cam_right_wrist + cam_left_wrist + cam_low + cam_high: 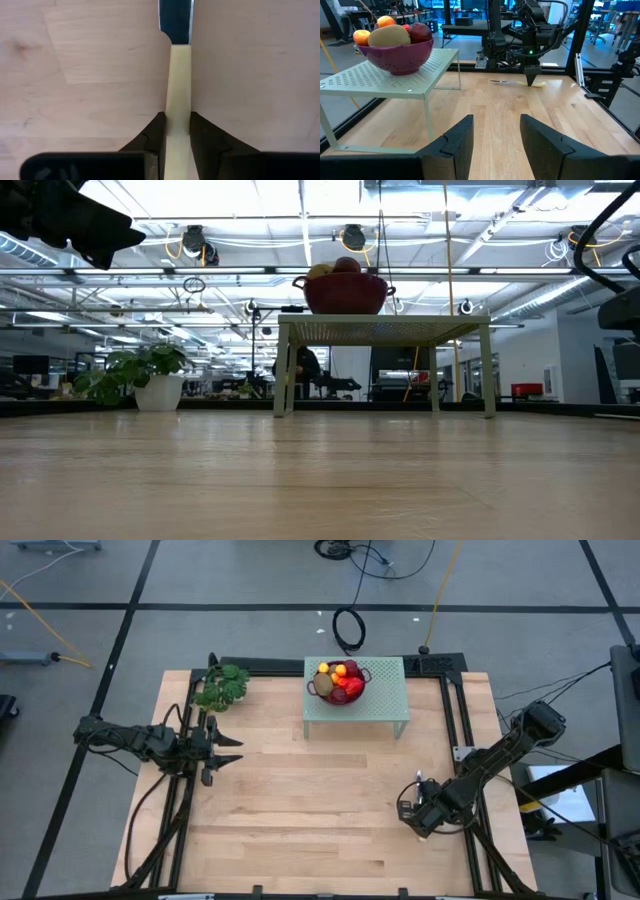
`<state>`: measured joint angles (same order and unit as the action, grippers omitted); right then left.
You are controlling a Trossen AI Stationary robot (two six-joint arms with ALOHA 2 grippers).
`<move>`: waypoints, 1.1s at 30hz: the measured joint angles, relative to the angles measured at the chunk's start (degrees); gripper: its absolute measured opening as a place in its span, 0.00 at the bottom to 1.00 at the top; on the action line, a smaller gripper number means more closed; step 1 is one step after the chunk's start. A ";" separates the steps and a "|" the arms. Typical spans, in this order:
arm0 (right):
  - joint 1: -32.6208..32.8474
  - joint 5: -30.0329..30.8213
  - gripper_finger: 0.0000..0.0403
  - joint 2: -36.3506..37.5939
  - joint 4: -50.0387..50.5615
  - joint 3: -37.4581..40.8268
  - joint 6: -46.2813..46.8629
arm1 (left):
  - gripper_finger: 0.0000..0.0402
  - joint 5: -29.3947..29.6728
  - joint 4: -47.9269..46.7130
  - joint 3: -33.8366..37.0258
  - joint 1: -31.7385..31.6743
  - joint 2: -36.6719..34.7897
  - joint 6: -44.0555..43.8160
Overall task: Pick & Place Fruit
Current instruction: Put the table knife on the shelf
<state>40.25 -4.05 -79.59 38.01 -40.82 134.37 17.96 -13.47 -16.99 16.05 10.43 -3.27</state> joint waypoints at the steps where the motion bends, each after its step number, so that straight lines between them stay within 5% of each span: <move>1: 0.00 0.09 0.14 0.02 -0.05 -0.10 0.17 | 0.40 0.00 0.01 0.00 0.00 -0.01 0.00; 19: 0.10 5.93 0.14 5.38 3.01 -0.28 0.49 | 0.40 0.00 0.02 0.00 -0.01 -0.01 0.07; 33: -0.12 17.46 0.14 21.67 19.90 -0.31 -0.87 | 0.40 0.00 0.09 0.00 0.00 0.00 0.07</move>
<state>40.13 13.41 -57.93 57.92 -41.12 133.49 17.96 -13.39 -16.99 16.05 10.43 -3.20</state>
